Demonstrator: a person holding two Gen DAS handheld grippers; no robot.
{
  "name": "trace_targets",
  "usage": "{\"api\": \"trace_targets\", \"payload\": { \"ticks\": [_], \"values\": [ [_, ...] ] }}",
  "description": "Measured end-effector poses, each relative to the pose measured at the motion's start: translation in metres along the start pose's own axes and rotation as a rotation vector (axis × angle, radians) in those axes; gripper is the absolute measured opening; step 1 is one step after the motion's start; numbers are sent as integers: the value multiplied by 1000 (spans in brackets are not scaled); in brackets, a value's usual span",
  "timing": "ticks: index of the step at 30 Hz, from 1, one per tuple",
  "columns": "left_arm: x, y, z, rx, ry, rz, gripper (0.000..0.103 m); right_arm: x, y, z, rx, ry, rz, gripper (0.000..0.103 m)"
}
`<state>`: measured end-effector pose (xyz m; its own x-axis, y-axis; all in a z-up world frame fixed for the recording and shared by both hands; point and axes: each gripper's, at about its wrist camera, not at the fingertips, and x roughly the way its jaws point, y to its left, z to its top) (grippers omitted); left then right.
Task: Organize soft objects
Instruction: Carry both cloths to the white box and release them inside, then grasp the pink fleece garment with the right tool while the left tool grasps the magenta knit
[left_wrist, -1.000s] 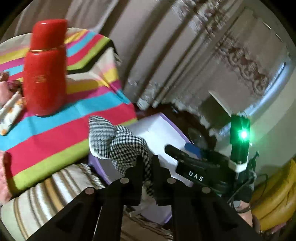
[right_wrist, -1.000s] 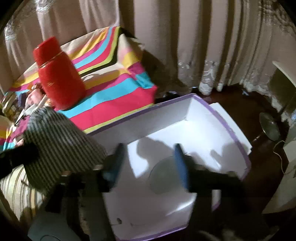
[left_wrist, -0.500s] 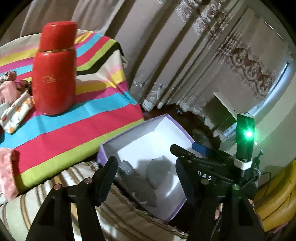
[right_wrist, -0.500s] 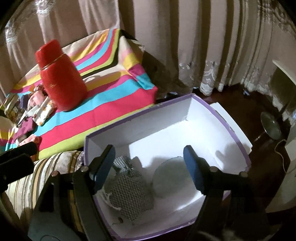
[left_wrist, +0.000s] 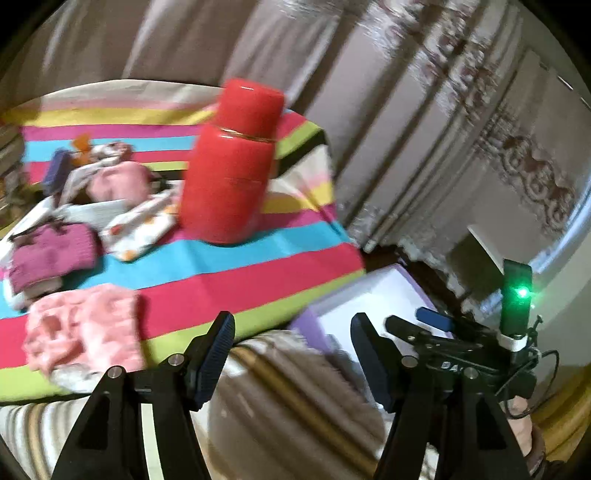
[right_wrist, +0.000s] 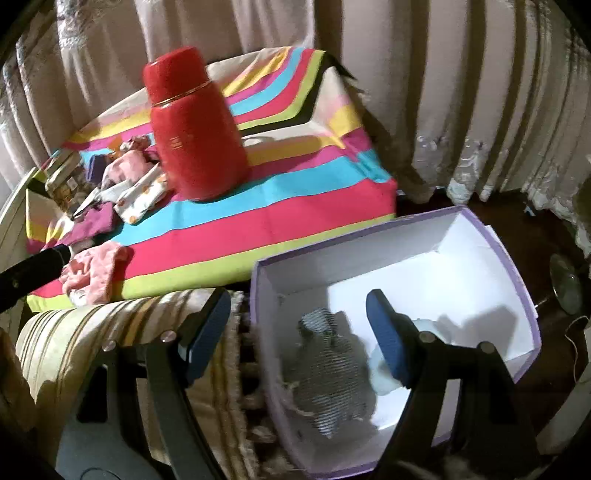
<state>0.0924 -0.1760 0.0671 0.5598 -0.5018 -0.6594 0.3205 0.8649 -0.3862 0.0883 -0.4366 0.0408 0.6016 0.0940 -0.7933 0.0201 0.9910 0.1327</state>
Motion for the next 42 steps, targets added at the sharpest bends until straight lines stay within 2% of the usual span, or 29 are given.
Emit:
{"api": "trace_targets", "payload": {
  "ticks": [12, 17, 25, 31, 35, 42],
  "values": [
    [-53, 111, -12, -157, -53, 159, 66, 18, 76, 16, -107, 54, 105, 78],
    [-71, 146, -22, -228, -67, 201, 66, 30, 115, 25, -176, 92, 153, 78],
    [-84, 174, -31, -291, -75, 229, 66, 55, 181, 25, -342, 162, 218, 82],
    [-91, 192, -33, -341, -91, 236, 66, 83, 227, 22, -432, 259, 297, 89],
    [-93, 199, -35, -354, -93, 237, 66, 104, 261, 17, -523, 305, 327, 90],
    [-93, 211, -36, -376, -96, 233, 66, 131, 306, 6, -705, 347, 309, 90]
  ]
}}
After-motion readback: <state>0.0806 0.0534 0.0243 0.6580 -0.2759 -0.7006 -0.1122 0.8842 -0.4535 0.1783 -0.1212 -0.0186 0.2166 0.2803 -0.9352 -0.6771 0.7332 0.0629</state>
